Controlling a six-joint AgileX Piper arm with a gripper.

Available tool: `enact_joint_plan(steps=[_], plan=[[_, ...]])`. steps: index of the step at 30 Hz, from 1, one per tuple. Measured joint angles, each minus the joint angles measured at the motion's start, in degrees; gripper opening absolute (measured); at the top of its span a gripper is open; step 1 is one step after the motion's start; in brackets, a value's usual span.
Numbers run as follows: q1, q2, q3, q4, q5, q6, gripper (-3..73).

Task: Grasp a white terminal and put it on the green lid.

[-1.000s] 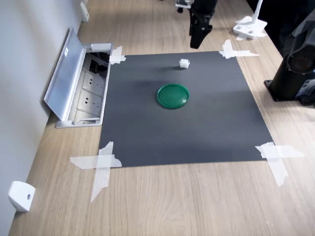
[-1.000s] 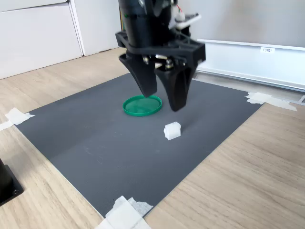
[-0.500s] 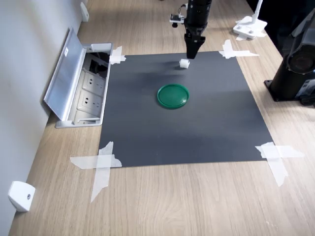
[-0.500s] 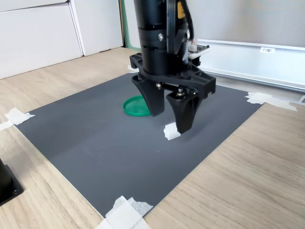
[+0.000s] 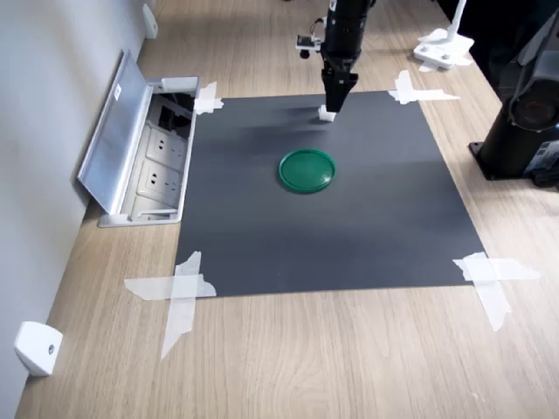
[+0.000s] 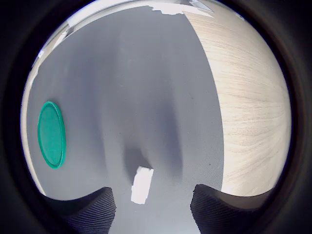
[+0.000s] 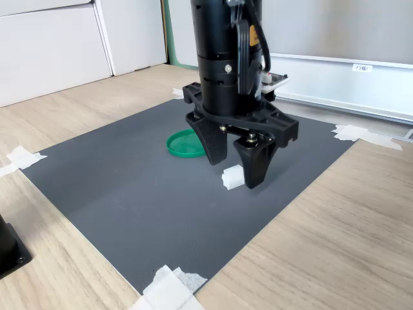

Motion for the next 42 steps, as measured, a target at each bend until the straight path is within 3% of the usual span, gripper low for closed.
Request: enact_joint_plan(steps=[7, 11, 17, 25, 29, 37, 42], plan=[[0.00, 0.81, 0.00, 0.39, 0.00, -0.70, 66.3], [0.00, 1.00, 0.00, 0.39, 0.00, -1.03, 62.2], [0.00, 1.00, 0.00, 0.39, 0.00, -1.09, 44.6], [0.00, 1.00, 0.00, 0.39, 0.46, -1.09, 14.9], [0.00, 1.00, -0.07, 0.21, 2.05, -2.22, 6.9], [0.95, -1.62, -0.40, -0.53, 5.48, -4.11, 5.4], [8.11, -3.96, -2.97, -1.77, 9.80, -4.32, 5.4]])
